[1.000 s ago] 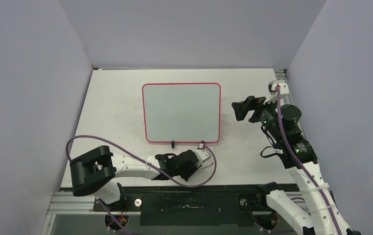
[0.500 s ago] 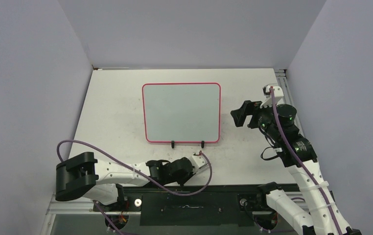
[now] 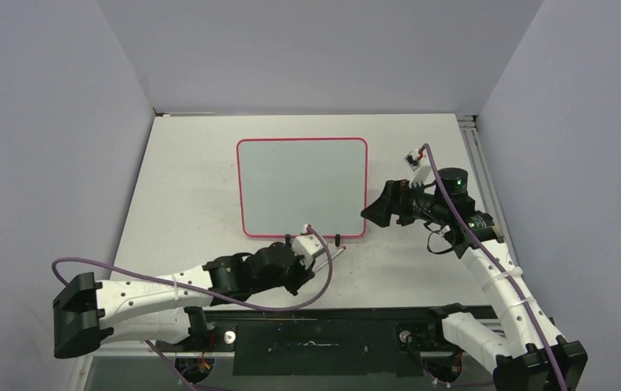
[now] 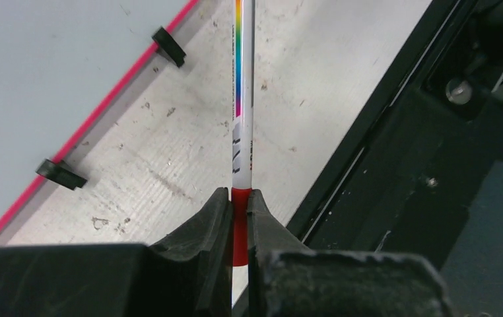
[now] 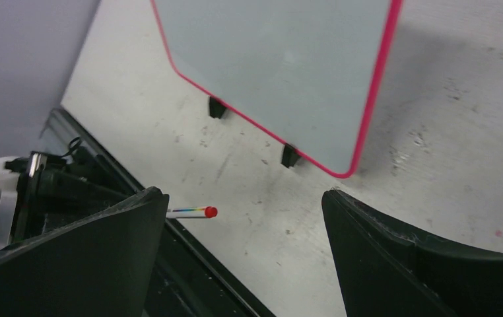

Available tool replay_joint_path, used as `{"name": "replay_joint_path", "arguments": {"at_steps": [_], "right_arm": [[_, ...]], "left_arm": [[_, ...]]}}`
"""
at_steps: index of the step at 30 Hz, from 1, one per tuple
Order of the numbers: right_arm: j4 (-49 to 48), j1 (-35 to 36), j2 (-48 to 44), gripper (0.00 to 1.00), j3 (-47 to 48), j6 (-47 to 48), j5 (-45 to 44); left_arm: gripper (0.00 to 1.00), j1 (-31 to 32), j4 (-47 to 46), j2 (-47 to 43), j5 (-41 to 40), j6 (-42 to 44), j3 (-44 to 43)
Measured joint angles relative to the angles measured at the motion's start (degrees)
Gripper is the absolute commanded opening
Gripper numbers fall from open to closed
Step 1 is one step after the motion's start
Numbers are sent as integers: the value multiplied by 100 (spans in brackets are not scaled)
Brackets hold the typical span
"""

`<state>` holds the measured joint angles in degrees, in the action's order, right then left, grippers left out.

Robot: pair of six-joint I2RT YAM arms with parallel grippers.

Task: Write a sentence on the whiteboard
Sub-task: Open the whiteboard marker at the center of the board.

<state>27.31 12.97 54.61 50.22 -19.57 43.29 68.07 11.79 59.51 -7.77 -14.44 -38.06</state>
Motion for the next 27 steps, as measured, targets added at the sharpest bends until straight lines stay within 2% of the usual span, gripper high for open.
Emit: {"name": "replay_joint_path", "arguments": {"at_steps": [6, 10, 15, 21, 27], "right_arm": [[-551, 66, 101, 99, -48, -267, 1488], [-717, 282, 326, 90, -59, -284, 1945], [-966, 597, 732, 78, -254, -398, 2223], [-1231, 1130, 914, 51, -315, -623, 2264], [-1766, 1296, 914, 43, -400, -1003, 2356]], "left_arm": [[0, -1091, 621, -243, 1521, 306, -885], [0, -1672, 841, -205, 2496, 555, -1318], [0, -1847, 791, -120, 3342, 662, -1316], [0, -1864, 728, -105, 3742, 664, -1078], [0, -1869, 686, -107, 3873, 662, -1069]]}}
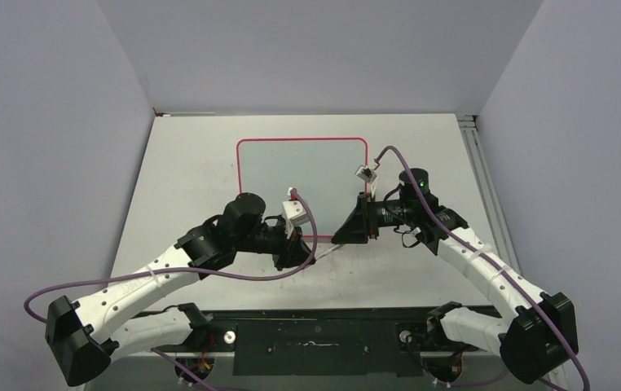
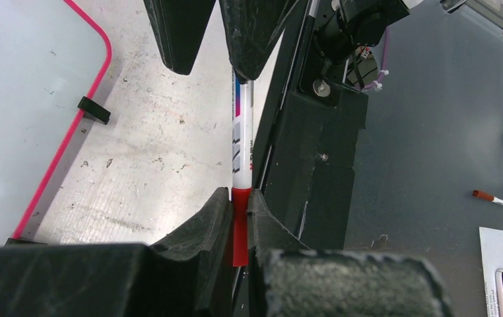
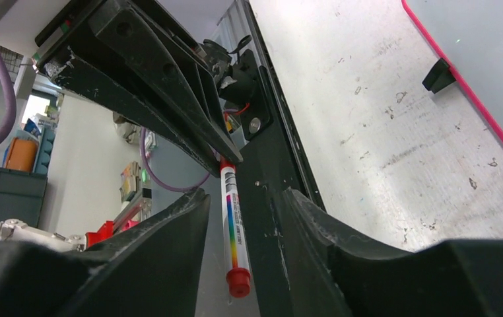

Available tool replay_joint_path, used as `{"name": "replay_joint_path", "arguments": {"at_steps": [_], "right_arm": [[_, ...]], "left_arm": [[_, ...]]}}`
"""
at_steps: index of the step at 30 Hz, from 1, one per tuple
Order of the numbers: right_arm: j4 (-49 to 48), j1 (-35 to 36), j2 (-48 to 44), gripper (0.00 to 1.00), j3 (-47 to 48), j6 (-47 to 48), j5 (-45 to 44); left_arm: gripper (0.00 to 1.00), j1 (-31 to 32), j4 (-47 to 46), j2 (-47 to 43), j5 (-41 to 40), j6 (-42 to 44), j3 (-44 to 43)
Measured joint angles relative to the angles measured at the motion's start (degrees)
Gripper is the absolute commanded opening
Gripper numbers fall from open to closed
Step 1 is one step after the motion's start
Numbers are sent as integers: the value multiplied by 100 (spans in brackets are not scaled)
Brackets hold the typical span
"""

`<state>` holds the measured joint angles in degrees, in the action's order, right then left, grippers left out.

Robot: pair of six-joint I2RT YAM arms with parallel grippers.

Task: Write a sentence on the whiteboard
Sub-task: Open the whiteboard marker at the center of the board.

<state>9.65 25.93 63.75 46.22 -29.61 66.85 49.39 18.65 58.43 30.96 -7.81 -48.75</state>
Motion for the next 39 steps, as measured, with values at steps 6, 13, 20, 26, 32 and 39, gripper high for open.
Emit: {"name": "replay_joint_path", "arguments": {"at_steps": [6, 13, 20, 26, 32, 39], "right_arm": [[-46, 83, -37, 38, -31, -120, 68], [-57, 280, -63, 36, -31, -116, 153], [127, 452, -46, 29, -31, 66, 155], [431, 520, 61, 23, -26, 350, 151], [542, 555, 118, 21, -24, 442, 151], [463, 599, 118, 8, -24, 361, 155]], "left_arm": [[0, 0, -39, -9, 44, 13, 20], [0, 0, -42, -13, 59, 20, 20], [0, 0, -42, -13, 103, 61, 20], [0, 0, -39, -13, 149, 68, 20], [0, 0, -35, -13, 195, 81, 20], [0, 0, -35, -7, 243, 83, 20]]}}
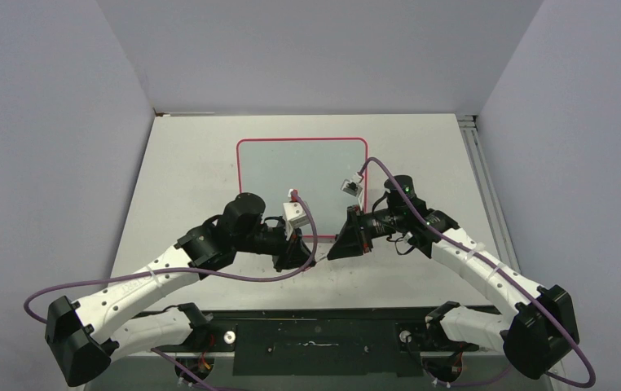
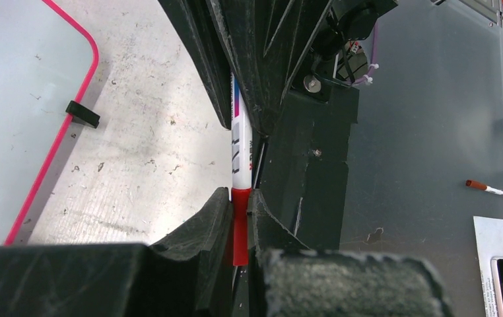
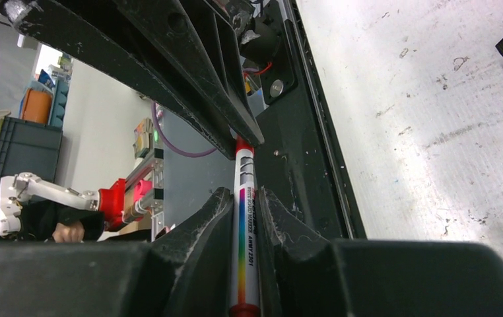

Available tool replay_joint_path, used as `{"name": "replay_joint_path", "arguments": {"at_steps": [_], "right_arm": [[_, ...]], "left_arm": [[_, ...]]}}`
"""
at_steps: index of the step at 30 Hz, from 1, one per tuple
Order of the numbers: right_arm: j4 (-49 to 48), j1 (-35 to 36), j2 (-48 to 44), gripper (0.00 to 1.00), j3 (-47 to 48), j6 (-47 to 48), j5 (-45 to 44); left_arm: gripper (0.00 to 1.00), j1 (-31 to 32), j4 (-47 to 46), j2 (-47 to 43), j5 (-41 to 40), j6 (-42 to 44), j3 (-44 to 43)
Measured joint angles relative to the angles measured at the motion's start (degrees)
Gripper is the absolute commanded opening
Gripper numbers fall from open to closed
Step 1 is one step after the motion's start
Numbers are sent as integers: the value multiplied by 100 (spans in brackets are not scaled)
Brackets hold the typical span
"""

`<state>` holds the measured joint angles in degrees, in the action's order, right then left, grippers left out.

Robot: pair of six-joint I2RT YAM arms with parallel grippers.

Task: Write a sentence on the whiteboard
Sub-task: Open the whiteboard marker at the center of the board.

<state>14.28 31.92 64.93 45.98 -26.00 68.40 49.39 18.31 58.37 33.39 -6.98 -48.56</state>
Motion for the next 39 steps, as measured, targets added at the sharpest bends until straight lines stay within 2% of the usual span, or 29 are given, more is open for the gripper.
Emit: {"name": "replay_joint_path", "arguments": {"at_steps": [6, 7, 8, 10, 11, 13, 14, 16, 21, 26, 32, 35, 39], "right_arm": [[-76, 15, 0, 5, 0, -44, -4], [-72, 17, 0, 5, 0, -39, -13], [-70, 20, 0, 5, 0, -26, -33], [-72, 39, 0, 5, 0, 9, -122], [-83, 39, -2, 5, 0, 31, -190], [-81, 39, -20, 5, 0, 68, -376], [-81, 39, -39, 5, 2, 98, -511], [-70, 39, -105, 5, 13, 173, -863], [-450, 37, -393, 5, 39, 140, -1670], [-2153, 28, -695, 5, -236, -566, -2103], [-3799, 94, -343, 5, -332, -1298, -2096], [-4109, 181, -179, 5, -332, -1453, -2039], [-4476, 271, -133, 5, -337, -1707, -1980]], "left_arm": [[0, -11, 15, 22, 28, 22, 0], [3, -20, 20, 26, 31, 22, 0], [16, -44, 20, 33, 33, 22, 0], [49, -105, 33, 42, 39, 13, 0], [62, -157, 35, 42, 46, 0, 0], [76, -328, 7, 37, 96, -98, 4], [79, -444, -33, 31, 140, -170, 11], [81, -691, -168, 7, 201, -356, 42], [82, -1434, -1209, -286, 295, -1508, 472], [84, -1626, -2129, -754, 59, -2546, 833], [84, -1956, -2717, -1268, -258, -3401, 1008], [76, -2024, -3095, -1338, -264, -3788, 1185], [54, -2026, -3464, -1298, -195, -4212, 1338]]}}
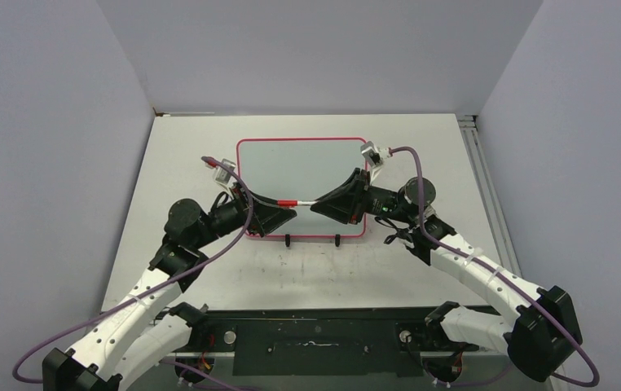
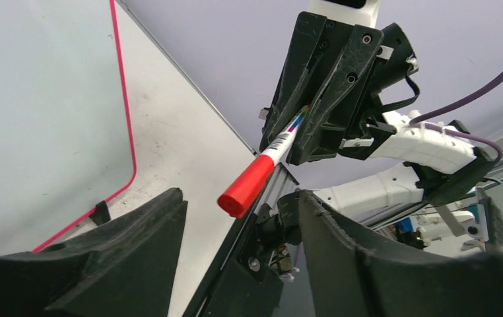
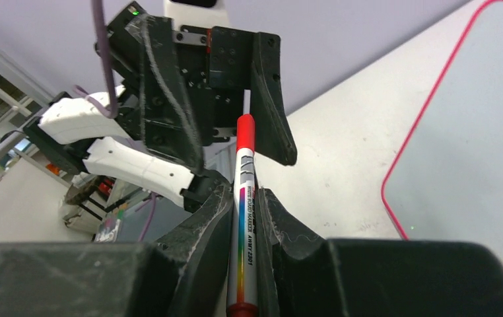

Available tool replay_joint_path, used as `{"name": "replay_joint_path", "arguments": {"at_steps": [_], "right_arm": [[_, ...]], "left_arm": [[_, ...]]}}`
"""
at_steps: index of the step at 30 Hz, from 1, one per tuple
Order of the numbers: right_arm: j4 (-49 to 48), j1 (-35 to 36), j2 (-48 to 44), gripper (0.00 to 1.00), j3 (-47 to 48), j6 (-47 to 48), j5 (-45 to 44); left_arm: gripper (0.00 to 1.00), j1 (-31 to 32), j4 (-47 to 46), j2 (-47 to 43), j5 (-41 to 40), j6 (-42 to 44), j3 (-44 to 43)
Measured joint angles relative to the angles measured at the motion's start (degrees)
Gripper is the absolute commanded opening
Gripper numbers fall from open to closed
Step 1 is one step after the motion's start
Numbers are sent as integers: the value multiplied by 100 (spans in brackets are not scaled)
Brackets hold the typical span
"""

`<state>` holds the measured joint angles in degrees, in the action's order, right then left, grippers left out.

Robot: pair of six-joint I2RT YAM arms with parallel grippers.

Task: Write a sentence on the whiteboard
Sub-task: Open the whiteboard marker at the center of the board.

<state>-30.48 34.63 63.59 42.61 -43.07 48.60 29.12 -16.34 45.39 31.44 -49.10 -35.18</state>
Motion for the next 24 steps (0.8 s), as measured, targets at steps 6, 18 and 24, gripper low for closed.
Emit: {"name": "replay_joint_path", "arguments": {"at_steps": [6, 18, 24], "right_arm": [[-715, 111, 79, 5, -33, -382, 103], [-896, 153, 295, 5, -33, -553, 227], [-896, 184, 295, 5, -33, -542, 247]], "left_arm": [[43, 0, -341, 17, 122, -247, 13], [24, -48, -750, -116, 155, -623, 186], [29, -83, -898, -136, 162, -758, 282]]}}
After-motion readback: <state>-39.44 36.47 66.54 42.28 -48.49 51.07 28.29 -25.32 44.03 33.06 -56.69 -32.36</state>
